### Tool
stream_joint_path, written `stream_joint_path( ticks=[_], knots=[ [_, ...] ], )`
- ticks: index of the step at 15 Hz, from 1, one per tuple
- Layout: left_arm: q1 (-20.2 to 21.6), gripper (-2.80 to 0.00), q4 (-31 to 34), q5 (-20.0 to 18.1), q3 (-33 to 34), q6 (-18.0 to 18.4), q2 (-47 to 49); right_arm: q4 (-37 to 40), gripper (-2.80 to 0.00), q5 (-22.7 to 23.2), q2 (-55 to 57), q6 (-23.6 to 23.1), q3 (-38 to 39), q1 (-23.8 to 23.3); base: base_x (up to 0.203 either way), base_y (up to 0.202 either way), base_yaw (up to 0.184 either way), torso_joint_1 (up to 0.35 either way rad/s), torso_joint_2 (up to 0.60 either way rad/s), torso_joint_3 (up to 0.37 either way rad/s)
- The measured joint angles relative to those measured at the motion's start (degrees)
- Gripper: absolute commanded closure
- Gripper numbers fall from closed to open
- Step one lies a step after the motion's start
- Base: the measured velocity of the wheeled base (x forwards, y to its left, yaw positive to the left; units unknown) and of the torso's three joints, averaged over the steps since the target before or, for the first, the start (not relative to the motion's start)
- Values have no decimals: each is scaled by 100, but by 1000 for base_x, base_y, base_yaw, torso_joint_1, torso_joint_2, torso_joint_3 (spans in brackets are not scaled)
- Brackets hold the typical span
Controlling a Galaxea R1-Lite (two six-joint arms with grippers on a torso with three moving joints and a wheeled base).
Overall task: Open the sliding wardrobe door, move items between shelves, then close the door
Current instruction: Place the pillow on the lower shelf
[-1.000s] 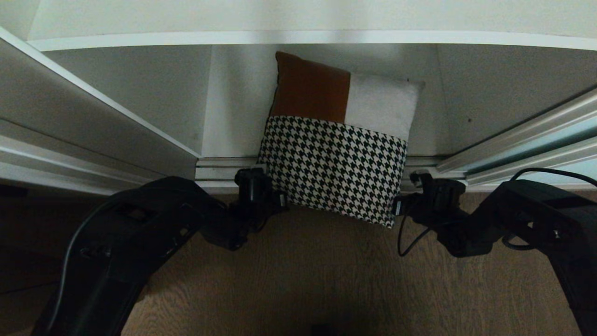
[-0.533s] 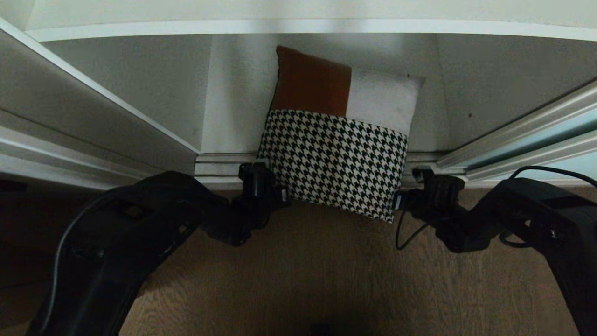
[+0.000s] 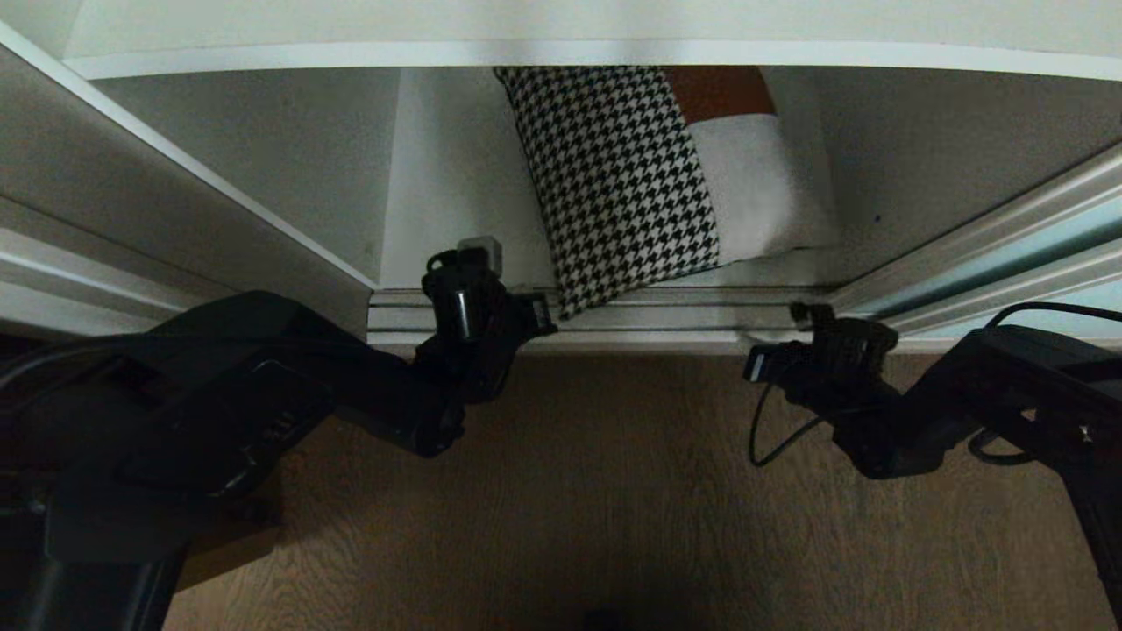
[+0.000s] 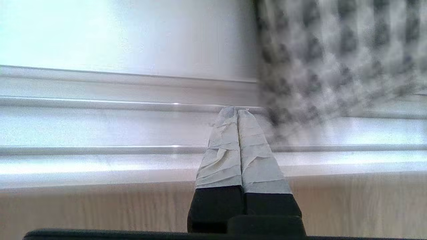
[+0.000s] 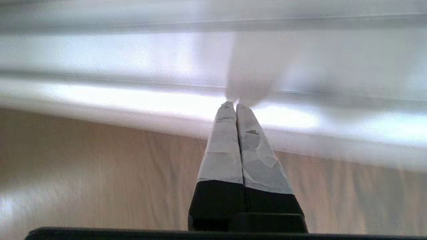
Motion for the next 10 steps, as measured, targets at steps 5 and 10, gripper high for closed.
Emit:
stream_joint_path(
  ticks=[5, 10],
  knots=[
    [74, 0, -13, 63, -631, 200, 358, 61, 0, -13, 259, 11, -535, -33, 0, 0, 0, 0, 0, 0],
    [320, 0, -399, 581, -1325, 733, 486, 325, 0, -51, 573, 21, -1456, -29, 0, 0, 0, 0, 0, 0]
  ],
)
